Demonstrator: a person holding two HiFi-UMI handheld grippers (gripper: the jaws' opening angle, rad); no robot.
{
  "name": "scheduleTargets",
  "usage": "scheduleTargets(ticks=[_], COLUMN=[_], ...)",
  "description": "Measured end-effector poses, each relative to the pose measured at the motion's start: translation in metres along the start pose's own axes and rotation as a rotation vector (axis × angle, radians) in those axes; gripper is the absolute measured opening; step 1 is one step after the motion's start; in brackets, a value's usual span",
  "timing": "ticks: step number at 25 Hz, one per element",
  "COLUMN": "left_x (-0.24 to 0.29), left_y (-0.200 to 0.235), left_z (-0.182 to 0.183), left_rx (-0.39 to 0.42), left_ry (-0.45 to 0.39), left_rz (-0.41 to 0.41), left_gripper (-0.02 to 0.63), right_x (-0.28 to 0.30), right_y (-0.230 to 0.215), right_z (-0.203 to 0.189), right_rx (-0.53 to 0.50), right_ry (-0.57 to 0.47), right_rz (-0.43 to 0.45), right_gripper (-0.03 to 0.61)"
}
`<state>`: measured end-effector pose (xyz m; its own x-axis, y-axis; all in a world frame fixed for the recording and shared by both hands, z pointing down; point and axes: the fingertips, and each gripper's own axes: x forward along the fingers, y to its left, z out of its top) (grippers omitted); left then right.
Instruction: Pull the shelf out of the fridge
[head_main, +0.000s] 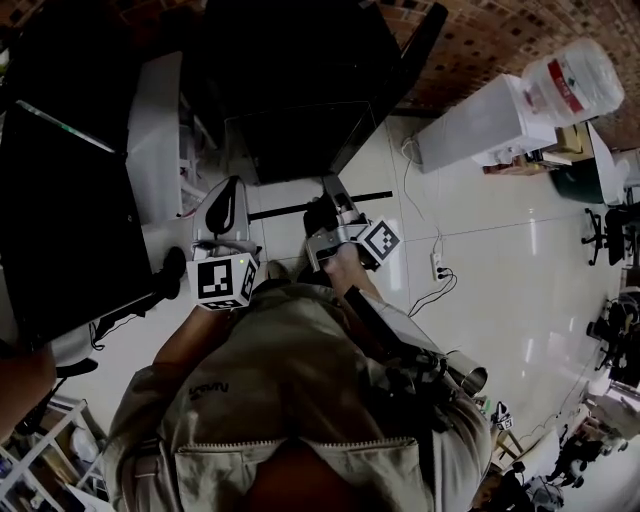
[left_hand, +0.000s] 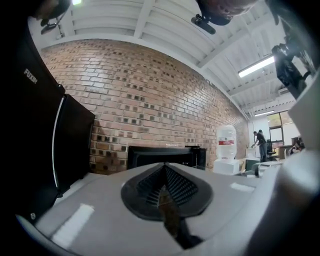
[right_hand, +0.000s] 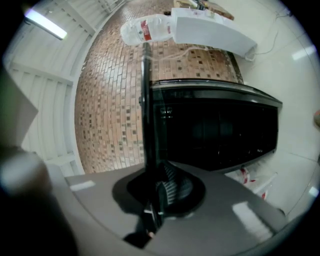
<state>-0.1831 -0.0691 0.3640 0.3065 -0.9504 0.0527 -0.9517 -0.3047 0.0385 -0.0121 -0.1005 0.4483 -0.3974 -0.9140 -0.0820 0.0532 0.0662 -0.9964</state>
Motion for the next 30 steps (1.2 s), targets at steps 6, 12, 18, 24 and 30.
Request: scheduleTargets(ticks=[6,12,18,24,30], left_x=[-0.031,-0.050,-0.070,-0.082,-0.099], left_y=[-0.017,-0.054,-0.090,-0.104,-0.103], left_z=[0.016,0.017,0.012,0.014,0.008], left_rx=[-0.006,0.005,0.028,0.037,0.032], left_ry=[-0.043,-0.025,-0.007,-0.016,-0.012], left_rz=[0.063,0.137,0.182,0.192,0.155], left_gripper=[0.006,0.006,0.006,0.006,0.006], right_x=[-0.039,-0.077,-0.105,-0.126,-0.144], right_y=[0.011,0.026,0.040,0.053,0.062], right_z=[0.008,0.037,0.059,0.065,0.053], right_rx=[-0.024,-0.049,-0.051,-0.049,-0.050], right_ry=[0.031,0.057,0.078,0.065,0.025], right_rz=[0.007,0.013,0.048,0.070,0.082], right_gripper=[0.012,0.014,0.014,0.014,0.015])
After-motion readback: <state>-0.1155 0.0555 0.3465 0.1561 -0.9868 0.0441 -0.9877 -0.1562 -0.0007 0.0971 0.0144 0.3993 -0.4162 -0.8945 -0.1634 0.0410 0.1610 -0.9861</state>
